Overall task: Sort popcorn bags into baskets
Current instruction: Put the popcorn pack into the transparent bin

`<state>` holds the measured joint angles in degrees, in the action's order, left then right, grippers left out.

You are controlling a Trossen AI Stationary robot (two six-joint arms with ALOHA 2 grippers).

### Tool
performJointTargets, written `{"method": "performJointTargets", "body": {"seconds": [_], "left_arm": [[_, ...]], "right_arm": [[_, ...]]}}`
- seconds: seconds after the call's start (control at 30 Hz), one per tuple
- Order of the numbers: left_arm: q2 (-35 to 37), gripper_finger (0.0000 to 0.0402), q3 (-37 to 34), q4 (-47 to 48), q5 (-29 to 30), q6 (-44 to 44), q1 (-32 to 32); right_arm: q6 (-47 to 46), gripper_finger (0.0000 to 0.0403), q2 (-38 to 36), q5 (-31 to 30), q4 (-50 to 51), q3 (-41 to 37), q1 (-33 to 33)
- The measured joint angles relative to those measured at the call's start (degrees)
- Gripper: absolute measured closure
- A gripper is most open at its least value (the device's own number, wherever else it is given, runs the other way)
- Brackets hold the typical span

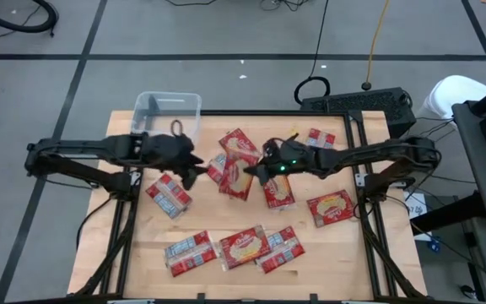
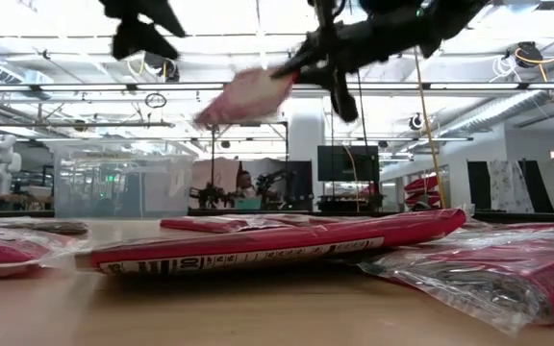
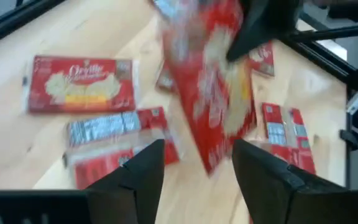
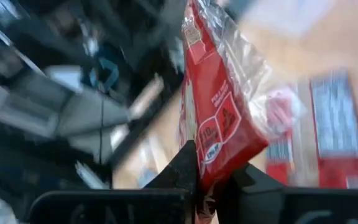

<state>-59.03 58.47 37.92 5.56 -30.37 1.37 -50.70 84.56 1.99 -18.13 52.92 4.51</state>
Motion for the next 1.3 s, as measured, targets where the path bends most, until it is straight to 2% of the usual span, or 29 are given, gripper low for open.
{"method": "performJointTargets", "body": {"seconds": [0.2,0.37,0.53,0.67,0.83,0.93,1.1,1.3], "left_arm": [[6.32,0.0241,0.01,-3.3,1.43,0.87,0.0],[8.92,0.024,0.01,-3.99,3.62,3.23,0.09],[9.17,0.0209,-0.01,-7.01,3.9,2.03,0.71],[9.19,0.0164,-0.03,-15.23,2.76,0.59,0.77],[9.19,0.0103,-0.03,-27.31,-0.09,-2.52,1.5],[9.18,0.0089,-0.01,-31.43,-0.52,-3.6,2.57],[9.16,0.0106,-0.01,-32.98,-1.02,-2.54,5.25],[9.19,0.0134,-0.01,-36.74,-3.12,-1.43,7.74]], "right_arm": [[0.2,0.0388,-6.3,-10.41,-0.82,0.03,0.0],[-0.62,0.0388,-9.51,-18.79,-5.27,-0.08,-0.11],[4.07,0.0388,-10.98,-24.33,-16.62,0.05,-1.67],[9.92,0.0388,-10.98,-27.92,-24.43,0.49,-3.1],[15.39,0.0388,-10.97,-27.63,-24.98,4.16,-4.38],[19.78,0.0388,-10.93,-27.42,-24.96,6.24,-5.1],[26.65,0.0388,-10.95,-27.35,-24.91,7.59,-6.08],[27.11,0.0388,-9.48,-24.5,-24.63,7.59,-6.14]]}}
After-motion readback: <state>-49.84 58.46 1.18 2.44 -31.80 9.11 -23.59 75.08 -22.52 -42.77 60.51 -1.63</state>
